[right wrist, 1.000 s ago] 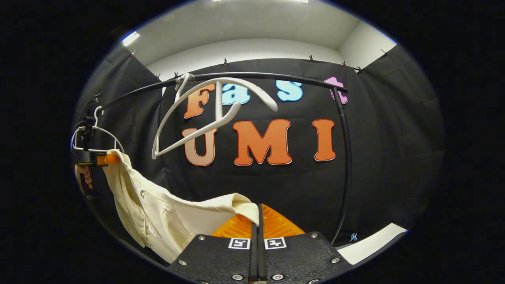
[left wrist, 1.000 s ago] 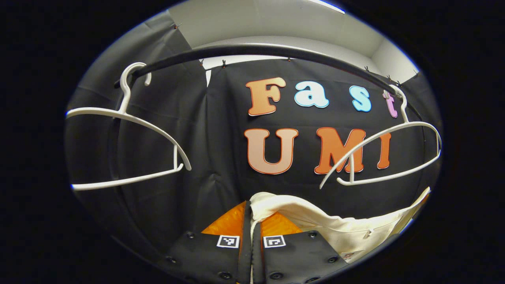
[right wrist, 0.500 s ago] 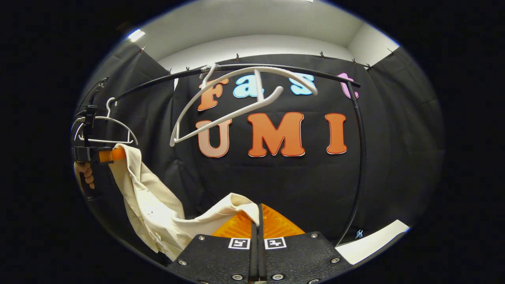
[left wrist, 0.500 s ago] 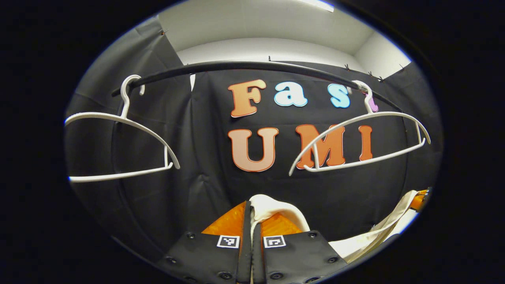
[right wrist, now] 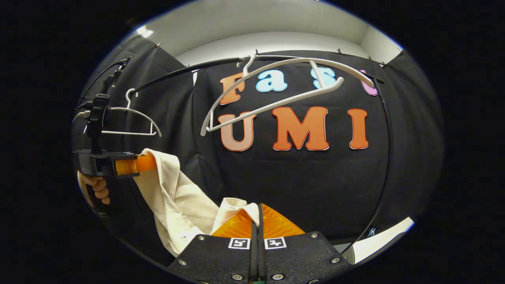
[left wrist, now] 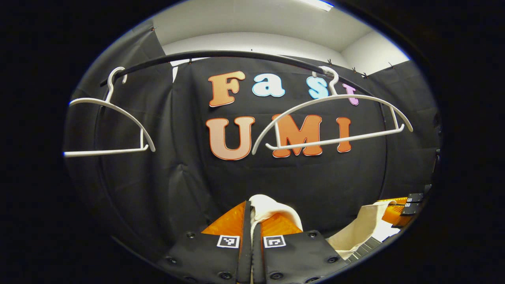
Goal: Grasp the clothes on the hanger with both hands and then place them into the laundry hamper below.
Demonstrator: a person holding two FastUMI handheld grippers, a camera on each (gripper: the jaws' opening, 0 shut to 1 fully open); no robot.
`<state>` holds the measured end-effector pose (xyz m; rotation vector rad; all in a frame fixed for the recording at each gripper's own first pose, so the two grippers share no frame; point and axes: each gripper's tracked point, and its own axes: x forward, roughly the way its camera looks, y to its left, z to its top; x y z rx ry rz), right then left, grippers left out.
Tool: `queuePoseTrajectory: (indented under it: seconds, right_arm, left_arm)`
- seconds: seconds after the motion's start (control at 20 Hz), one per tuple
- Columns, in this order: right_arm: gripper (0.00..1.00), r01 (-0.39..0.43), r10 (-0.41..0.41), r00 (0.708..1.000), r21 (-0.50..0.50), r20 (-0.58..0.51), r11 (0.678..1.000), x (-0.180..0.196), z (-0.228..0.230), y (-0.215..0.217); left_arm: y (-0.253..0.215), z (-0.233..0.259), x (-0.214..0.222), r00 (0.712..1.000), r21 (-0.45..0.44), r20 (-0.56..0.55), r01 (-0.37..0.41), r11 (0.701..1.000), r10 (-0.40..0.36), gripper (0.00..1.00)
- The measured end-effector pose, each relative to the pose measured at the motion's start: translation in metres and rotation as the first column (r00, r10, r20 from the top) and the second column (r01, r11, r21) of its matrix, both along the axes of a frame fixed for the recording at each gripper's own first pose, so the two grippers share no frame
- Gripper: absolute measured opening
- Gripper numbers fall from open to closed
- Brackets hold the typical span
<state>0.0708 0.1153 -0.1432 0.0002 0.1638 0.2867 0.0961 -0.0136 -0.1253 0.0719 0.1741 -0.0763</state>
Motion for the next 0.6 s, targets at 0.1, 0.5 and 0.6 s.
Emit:
queuePoseTrajectory:
  seconds: [0.1, 0.5, 0.6]
  right_arm:
    - [0.0, -0.011, 0.011, 1.0, 0.015, -0.016, 1.0, -0.009, -0.011, 0.005]
    - [0.0, -0.013, 0.022, 0.985, 0.052, -0.172, 0.999, -0.012, -0.098, 0.023]
    - [0.0, 0.008, 0.002, 0.978, 0.044, -0.209, 0.999, -0.013, -0.124, 0.012]
  left_arm:
    - [-0.005, -0.014, -0.004, 1.0, -0.002, -0.018, 0.011, 1.0, -0.011, 0.08]
    - [-0.019, -0.114, -0.02, 0.983, -0.056, -0.181, 0.028, 0.998, -0.037, 0.08]
    - [-0.013, -0.145, -0.022, 0.971, -0.059, -0.237, 0.01, 0.998, -0.024, 0.08]
